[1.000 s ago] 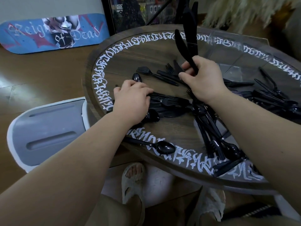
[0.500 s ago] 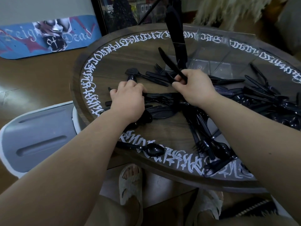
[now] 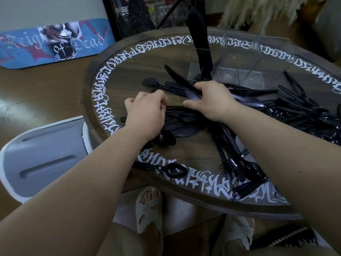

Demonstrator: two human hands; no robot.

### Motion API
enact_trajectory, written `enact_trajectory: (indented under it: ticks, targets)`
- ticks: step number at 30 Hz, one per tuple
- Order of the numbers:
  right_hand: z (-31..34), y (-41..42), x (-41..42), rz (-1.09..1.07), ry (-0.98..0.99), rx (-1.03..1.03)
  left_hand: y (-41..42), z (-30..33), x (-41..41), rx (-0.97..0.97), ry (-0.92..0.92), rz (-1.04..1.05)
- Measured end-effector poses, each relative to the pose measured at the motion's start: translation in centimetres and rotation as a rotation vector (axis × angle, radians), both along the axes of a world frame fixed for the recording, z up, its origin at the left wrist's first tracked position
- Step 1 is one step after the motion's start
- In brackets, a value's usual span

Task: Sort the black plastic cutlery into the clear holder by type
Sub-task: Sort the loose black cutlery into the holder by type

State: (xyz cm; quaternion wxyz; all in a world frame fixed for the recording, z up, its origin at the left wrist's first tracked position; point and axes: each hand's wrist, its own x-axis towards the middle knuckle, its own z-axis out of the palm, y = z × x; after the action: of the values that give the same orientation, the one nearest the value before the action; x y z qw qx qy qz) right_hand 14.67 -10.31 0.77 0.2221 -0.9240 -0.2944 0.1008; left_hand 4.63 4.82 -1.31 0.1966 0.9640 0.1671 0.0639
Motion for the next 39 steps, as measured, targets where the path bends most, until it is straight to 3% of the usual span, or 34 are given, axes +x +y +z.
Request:
enact_trajectory:
  ticks: [6, 10, 20, 39]
  targets:
    - [-0.9, 1.2, 0.3, 0.052, -0.003, -0.140, 0.4, -0.4, -0.2, 0.140, 0.085, 0.017]
    - [-0.9, 1.5, 0.8, -0.030, -0.026, -0.066, 1.1, -0.6, -0.4, 0.122, 0.041, 0.076]
    - [-1.2, 2.6, 0.1, 0.072, -0.047, -0.224, 0.9, -0.5, -0.2, 0.140, 0.142, 0.100]
    - [-0.9, 2.3, 0.2, -0.015, 0.042, -0.272, 0.7, -0.3, -0.6, 0.119, 0.172, 0.088]
